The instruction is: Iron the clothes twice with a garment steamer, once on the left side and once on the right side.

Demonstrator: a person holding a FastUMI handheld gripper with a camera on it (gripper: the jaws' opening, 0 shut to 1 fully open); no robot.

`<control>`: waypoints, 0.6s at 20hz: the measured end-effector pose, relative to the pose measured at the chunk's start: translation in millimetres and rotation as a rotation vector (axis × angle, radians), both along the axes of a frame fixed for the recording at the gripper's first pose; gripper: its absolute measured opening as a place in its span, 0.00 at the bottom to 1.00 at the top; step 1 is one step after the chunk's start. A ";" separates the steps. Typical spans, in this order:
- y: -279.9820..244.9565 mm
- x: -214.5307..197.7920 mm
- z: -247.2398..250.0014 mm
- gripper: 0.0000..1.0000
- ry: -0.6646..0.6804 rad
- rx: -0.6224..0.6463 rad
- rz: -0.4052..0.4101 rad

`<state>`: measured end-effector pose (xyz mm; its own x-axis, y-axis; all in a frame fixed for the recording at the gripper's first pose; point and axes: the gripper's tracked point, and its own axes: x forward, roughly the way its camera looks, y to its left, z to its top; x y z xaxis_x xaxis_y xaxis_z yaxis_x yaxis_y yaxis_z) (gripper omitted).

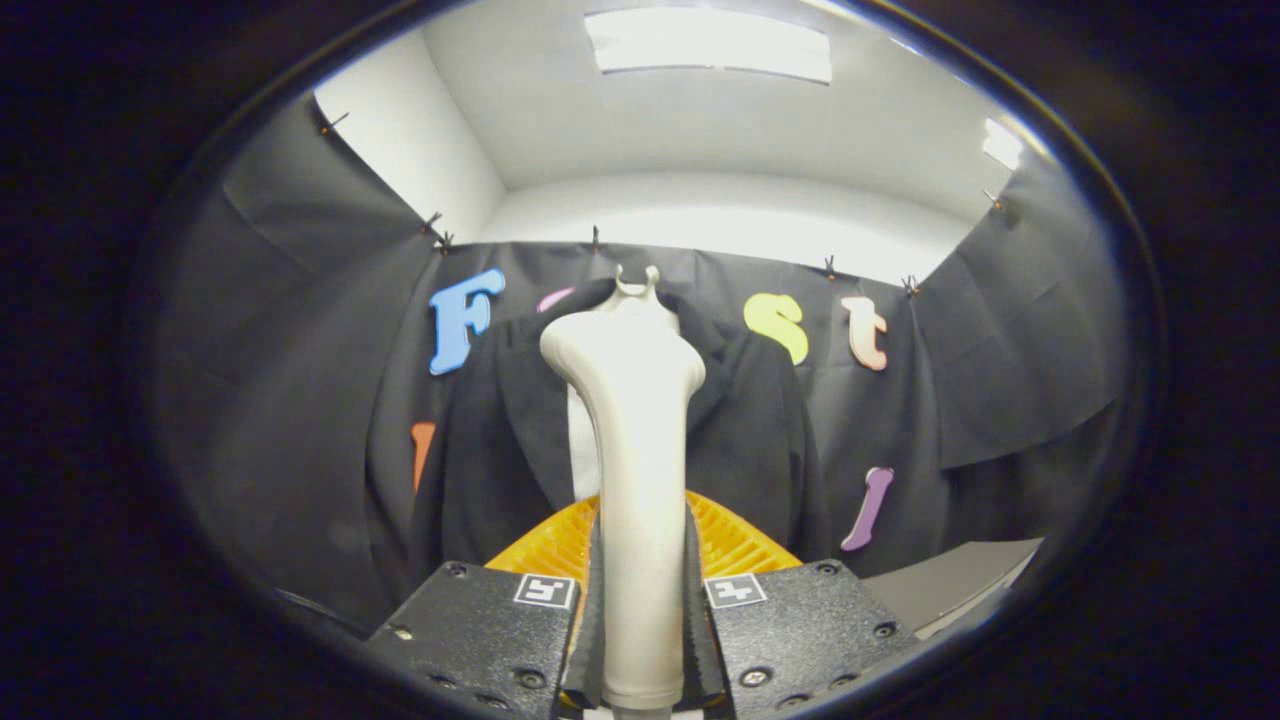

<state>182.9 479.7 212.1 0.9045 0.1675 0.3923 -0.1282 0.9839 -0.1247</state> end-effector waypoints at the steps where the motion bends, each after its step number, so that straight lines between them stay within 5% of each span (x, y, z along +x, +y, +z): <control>1: 7.7 2.0 14.6 0.34 -0.033 0.004 0.009; 12: 86.1 42.9 98.2 0.34 -0.196 -0.016 0.011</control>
<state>225.8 565.8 310.3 0.8088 0.1848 0.5582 -0.1107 0.9802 -0.1641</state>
